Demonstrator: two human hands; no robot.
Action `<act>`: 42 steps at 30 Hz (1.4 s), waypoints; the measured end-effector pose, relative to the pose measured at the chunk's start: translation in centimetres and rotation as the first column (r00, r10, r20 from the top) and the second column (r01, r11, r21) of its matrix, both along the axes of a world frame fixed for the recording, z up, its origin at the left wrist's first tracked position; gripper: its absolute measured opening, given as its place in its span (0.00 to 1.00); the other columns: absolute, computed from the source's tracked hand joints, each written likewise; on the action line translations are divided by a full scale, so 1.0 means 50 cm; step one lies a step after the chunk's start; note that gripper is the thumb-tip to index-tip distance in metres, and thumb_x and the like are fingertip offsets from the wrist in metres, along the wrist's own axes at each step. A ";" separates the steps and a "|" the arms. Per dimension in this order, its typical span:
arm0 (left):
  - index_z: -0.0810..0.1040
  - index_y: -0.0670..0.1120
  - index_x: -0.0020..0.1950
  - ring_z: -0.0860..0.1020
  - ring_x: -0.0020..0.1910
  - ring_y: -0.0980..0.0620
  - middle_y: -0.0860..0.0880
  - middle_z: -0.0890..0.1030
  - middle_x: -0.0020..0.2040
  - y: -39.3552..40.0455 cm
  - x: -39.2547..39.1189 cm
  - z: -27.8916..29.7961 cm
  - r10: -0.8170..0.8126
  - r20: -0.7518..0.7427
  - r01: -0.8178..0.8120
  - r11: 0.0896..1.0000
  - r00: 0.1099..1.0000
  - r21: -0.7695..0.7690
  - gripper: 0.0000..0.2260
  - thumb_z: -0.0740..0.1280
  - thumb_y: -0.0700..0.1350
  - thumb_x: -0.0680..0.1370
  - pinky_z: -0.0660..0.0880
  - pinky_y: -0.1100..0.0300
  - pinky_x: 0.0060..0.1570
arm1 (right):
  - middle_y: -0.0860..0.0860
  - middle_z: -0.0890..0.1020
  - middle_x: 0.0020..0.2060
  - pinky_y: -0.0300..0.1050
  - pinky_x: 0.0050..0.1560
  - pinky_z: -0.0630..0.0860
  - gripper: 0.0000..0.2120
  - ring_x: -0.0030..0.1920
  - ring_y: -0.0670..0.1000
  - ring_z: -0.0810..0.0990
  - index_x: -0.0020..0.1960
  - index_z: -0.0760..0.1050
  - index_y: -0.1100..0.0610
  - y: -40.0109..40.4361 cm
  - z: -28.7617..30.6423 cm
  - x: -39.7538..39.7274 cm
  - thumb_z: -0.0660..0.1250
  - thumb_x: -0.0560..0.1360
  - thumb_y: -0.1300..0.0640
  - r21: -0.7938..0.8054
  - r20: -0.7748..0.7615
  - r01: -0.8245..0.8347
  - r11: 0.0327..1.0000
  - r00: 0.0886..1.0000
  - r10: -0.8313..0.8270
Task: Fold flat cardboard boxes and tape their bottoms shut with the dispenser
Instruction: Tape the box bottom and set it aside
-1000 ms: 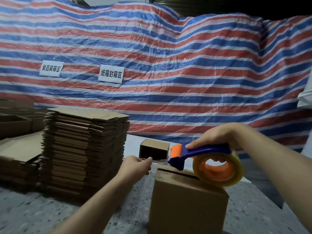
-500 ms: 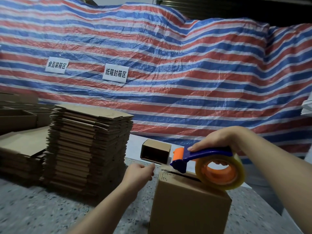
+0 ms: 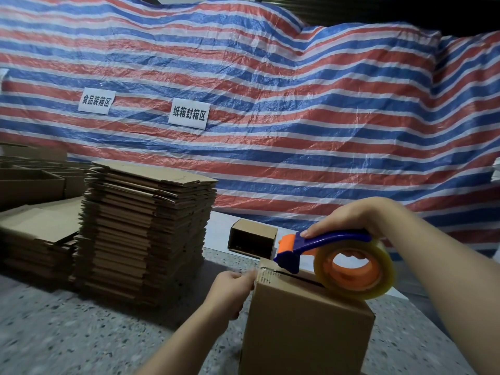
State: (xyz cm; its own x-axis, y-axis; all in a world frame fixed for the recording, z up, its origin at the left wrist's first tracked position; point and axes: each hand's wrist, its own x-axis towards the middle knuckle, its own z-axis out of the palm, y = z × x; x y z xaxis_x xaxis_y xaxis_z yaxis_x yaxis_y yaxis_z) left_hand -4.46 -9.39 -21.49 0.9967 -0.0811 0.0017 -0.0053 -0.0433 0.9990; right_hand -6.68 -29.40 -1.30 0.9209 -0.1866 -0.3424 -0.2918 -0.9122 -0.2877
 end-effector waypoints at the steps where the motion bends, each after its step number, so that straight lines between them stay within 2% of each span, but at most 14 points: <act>1: 0.77 0.44 0.44 0.61 0.22 0.56 0.54 0.64 0.25 -0.001 0.000 -0.002 -0.006 -0.001 0.006 1.000 1.000 -0.005 0.17 0.66 0.58 0.79 0.58 0.64 0.23 | 0.55 0.87 0.44 0.42 0.39 0.80 0.32 0.39 0.51 0.84 0.58 0.80 0.57 0.000 0.000 0.002 0.75 0.66 0.33 0.000 -0.004 0.000 1.000 1.000 0.000; 5: 0.70 0.45 0.40 0.62 0.22 0.55 0.52 0.65 0.26 -0.008 -0.004 -0.012 0.010 -0.041 -0.011 1.000 0.999 -0.026 0.21 0.64 0.63 0.78 0.58 0.64 0.23 | 0.54 0.87 0.43 0.41 0.37 0.80 0.33 0.36 0.50 0.85 0.57 0.80 0.57 0.001 -0.001 0.004 0.76 0.64 0.34 0.007 -0.010 0.001 1.000 1.000 -0.001; 7: 0.73 0.43 0.48 0.66 0.26 0.55 0.49 0.70 0.33 -0.007 -0.012 -0.018 0.015 -0.112 -0.017 1.000 0.994 -0.015 0.25 0.63 0.67 0.76 0.61 0.65 0.23 | 0.54 0.88 0.42 0.41 0.37 0.81 0.35 0.36 0.50 0.85 0.57 0.80 0.57 0.000 -0.001 0.004 0.77 0.60 0.33 0.014 -0.011 0.000 1.000 1.000 0.001; 9: 0.71 0.42 0.61 0.71 0.33 0.54 0.47 0.74 0.42 -0.003 -0.017 -0.027 0.015 -0.174 -0.014 1.000 0.985 0.007 0.30 0.64 0.67 0.76 0.66 0.65 0.28 | 0.54 0.88 0.43 0.41 0.38 0.81 0.38 0.36 0.50 0.86 0.57 0.79 0.57 -0.002 -0.001 0.005 0.78 0.56 0.33 0.017 -0.006 0.003 1.000 1.000 -0.003; 12: 0.72 0.42 0.62 0.75 0.44 0.53 0.47 0.77 0.51 -0.003 -0.017 -0.027 0.184 0.027 -0.184 0.983 0.983 0.020 0.21 0.60 0.59 0.81 0.76 0.58 0.49 | 0.55 0.88 0.47 0.41 0.41 0.81 0.41 0.39 0.50 0.86 0.58 0.79 0.56 -0.003 0.000 0.007 0.79 0.53 0.33 0.024 -0.022 -0.012 1.000 1.000 0.013; 13: 0.73 0.46 0.65 0.76 0.52 0.53 0.49 0.78 0.56 -0.006 -0.023 -0.017 0.208 0.116 -0.207 0.978 0.971 -0.017 0.20 0.56 0.58 0.83 0.74 0.57 0.58 | 0.55 0.88 0.48 0.41 0.42 0.81 0.41 0.40 0.50 0.86 0.59 0.79 0.56 -0.003 -0.001 0.008 0.79 0.53 0.32 0.023 -0.020 -0.016 1.000 1.000 0.017; 15: 0.65 0.53 0.76 0.68 0.69 0.56 0.56 0.71 0.68 -0.021 -0.048 0.006 0.116 0.247 -0.102 0.992 0.962 -0.069 0.23 0.51 0.60 0.83 0.62 0.59 0.67 | 0.55 0.88 0.49 0.41 0.41 0.81 0.41 0.40 0.50 0.85 0.59 0.79 0.56 -0.003 -0.002 0.008 0.78 0.55 0.32 0.018 -0.018 -0.020 1.000 1.000 0.020; 17: 0.59 0.56 0.79 0.60 0.74 0.59 0.59 0.64 0.75 -0.041 -0.070 0.012 -0.002 0.286 0.019 0.998 0.958 -0.055 0.26 0.55 0.62 0.82 0.56 0.59 0.71 | 0.55 0.87 0.45 0.41 0.39 0.80 0.38 0.38 0.49 0.85 0.58 0.80 0.56 -0.003 -0.001 0.007 0.77 0.58 0.32 0.013 -0.020 -0.014 1.000 1.000 0.015; 20: 0.58 0.57 0.79 0.60 0.75 0.58 0.57 0.61 0.78 -0.049 -0.086 0.000 -0.036 0.288 0.052 0.997 0.957 -0.049 0.27 0.60 0.59 0.81 0.57 0.59 0.72 | 0.54 0.87 0.41 0.40 0.36 0.79 0.35 0.35 0.49 0.84 0.56 0.80 0.57 0.000 0.001 0.003 0.76 0.61 0.32 0.011 -0.013 -0.002 1.000 1.000 0.002; 24: 0.57 0.57 0.80 0.61 0.75 0.55 0.54 0.63 0.78 -0.045 -0.094 0.005 -0.012 0.277 0.014 1.000 0.961 -0.006 0.26 0.59 0.58 0.82 0.58 0.58 0.72 | 0.54 0.87 0.40 0.40 0.35 0.79 0.34 0.33 0.49 0.84 0.56 0.80 0.58 0.001 -0.001 0.000 0.76 0.62 0.33 0.030 -0.001 0.005 1.000 1.000 -0.005; 30: 0.67 0.61 0.75 0.73 0.64 0.57 0.55 0.76 0.67 -0.033 -0.101 0.005 0.018 0.402 -0.096 0.980 0.915 0.174 0.20 0.58 0.58 0.82 0.69 0.59 0.64 | 0.54 0.88 0.43 0.41 0.37 0.80 0.39 0.36 0.49 0.85 0.57 0.80 0.57 0.003 -0.001 0.003 0.78 0.55 0.33 0.011 -0.018 0.002 1.000 1.000 -0.001; 33: 0.70 0.59 0.72 0.76 0.59 0.59 0.57 0.79 0.63 -0.026 -0.104 0.011 -0.001 0.503 -0.180 0.933 0.864 0.313 0.19 0.57 0.58 0.82 0.74 0.60 0.60 | 0.54 0.88 0.44 0.41 0.40 0.81 0.40 0.37 0.49 0.86 0.57 0.80 0.57 0.007 0.002 0.009 0.78 0.55 0.32 -0.031 -0.034 -0.024 0.999 0.999 0.023; 38: 0.69 0.60 0.71 0.78 0.53 0.59 0.56 0.82 0.57 -0.016 -0.102 0.018 -0.034 0.594 -0.313 0.825 0.804 0.471 0.20 0.54 0.61 0.80 0.76 0.59 0.51 | 0.53 0.88 0.40 0.42 0.36 0.81 0.35 0.36 0.50 0.87 0.56 0.80 0.57 0.001 0.017 0.009 0.75 0.62 0.30 -0.105 -0.057 -0.036 0.994 0.998 0.030; 42: 0.68 0.62 0.71 0.79 0.49 0.58 0.55 0.83 0.54 -0.017 -0.096 0.015 -0.036 0.623 -0.389 0.753 0.782 0.531 0.21 0.52 0.62 0.80 0.76 0.60 0.45 | 0.54 0.87 0.40 0.42 0.36 0.81 0.39 0.37 0.50 0.87 0.55 0.80 0.58 -0.036 0.028 -0.005 0.76 0.58 0.29 -0.127 -0.075 -0.009 0.992 0.997 0.000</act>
State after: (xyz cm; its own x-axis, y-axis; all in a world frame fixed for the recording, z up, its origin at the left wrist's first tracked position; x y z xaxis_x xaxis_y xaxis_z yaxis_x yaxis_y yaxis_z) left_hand -9.27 -10.23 -20.72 0.8098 -0.0977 0.5785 -0.4744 -0.6893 0.5476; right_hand -6.94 -31.18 0.10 0.8947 -0.2287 -0.3837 -0.3038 -0.9413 -0.1473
